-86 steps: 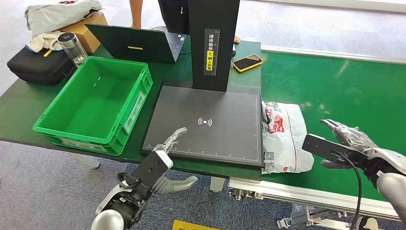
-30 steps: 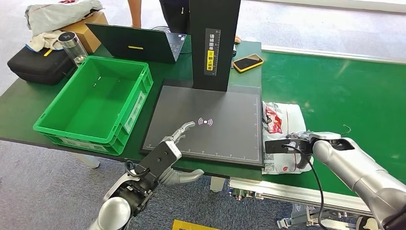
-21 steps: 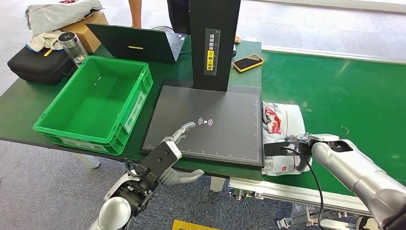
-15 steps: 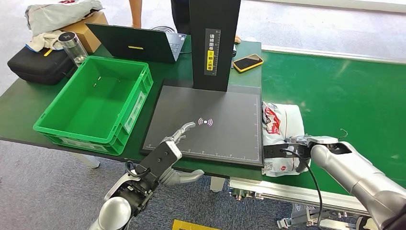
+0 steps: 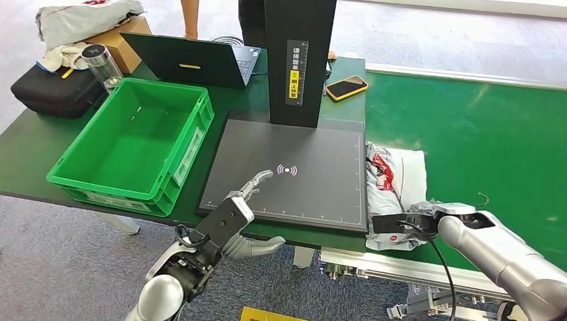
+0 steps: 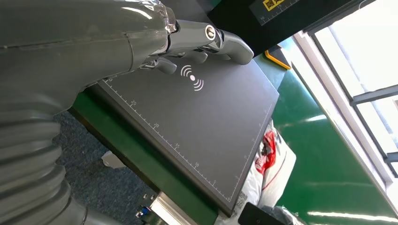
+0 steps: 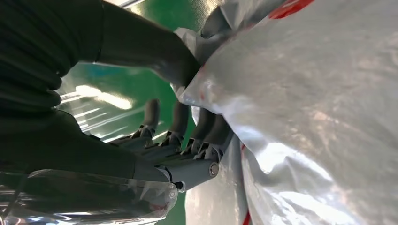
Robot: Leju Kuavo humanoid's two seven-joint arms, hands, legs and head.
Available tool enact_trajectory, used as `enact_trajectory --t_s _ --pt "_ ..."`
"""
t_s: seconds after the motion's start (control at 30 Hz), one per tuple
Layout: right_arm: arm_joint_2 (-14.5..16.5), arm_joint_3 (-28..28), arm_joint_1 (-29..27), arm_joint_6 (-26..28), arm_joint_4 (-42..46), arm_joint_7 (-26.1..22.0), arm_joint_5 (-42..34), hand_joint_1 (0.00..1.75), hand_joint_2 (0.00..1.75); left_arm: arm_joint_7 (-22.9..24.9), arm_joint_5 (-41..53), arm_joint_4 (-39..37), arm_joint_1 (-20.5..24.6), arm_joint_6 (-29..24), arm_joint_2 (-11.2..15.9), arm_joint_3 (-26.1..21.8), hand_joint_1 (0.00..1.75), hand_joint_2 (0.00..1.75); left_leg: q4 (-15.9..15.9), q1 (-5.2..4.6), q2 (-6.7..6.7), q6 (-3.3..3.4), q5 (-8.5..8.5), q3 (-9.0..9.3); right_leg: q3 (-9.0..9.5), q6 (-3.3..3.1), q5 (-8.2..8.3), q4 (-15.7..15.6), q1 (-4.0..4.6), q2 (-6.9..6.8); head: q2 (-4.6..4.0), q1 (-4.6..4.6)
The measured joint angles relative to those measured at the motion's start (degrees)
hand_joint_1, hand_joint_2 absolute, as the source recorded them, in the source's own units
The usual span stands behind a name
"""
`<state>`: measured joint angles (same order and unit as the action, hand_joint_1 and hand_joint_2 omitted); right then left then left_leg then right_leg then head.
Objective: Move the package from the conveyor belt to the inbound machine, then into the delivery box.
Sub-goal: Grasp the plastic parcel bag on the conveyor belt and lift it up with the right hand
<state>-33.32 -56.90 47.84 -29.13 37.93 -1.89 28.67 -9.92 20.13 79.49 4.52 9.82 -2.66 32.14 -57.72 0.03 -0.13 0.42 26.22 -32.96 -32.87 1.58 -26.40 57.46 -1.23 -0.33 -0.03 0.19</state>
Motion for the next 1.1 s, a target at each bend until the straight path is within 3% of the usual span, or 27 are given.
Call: enact_trajectory --t_s 0.43,0.53,0.8,1.1 --pt "-0.9 -0.9 -1.1 -0.2 2.5 0.9 1.1 1.75 1.75 0.0 -0.1 0.0 0.0 -0.3 0.0 0.0 0.0 1.75 0.0 0.0 0.0 0.0 0.0 -0.04 0.0 0.0 0.0 0.0 0.0 0.0 0.01 -0.01" --pt "-0.8 -1.0 -1.0 1.8 2.7 1.0 1.6 1.75 1.75 -0.1 -0.2 0.0 -0.1 -0.7 0.0 0.0 0.0 1.75 0.0 0.0 -0.01 0.0 0.0 -0.07 0.0 0.0 0.0 0.0 0.0 -0.01 0.0 0.0" --pt "3.5 3.3 -0.8 20.8 1.5 0.8 2.8 1.75 1.75 -0.1 0.0 1.5 -2.5 -2.7 0.0 -0.2 0.0 1.75 0.0 0.01 0.05 -0.01 -0.01 -0.05 -0.03 0.0 0.01 0.0 0.02 0.06 0.01 0.0" --pt "9.3 22.4 -5.7 35.5 5.7 -2.6 0.8 1.75 1.75 -0.4 0.2 2.8 -4.0 -3.5 0.0 -0.5 0.0 1.75 0.0 0.03 0.02 -0.02 -0.01 -0.08 -0.04 0.0 0.0 0.0 0.03 0.04 0.0 0.0"
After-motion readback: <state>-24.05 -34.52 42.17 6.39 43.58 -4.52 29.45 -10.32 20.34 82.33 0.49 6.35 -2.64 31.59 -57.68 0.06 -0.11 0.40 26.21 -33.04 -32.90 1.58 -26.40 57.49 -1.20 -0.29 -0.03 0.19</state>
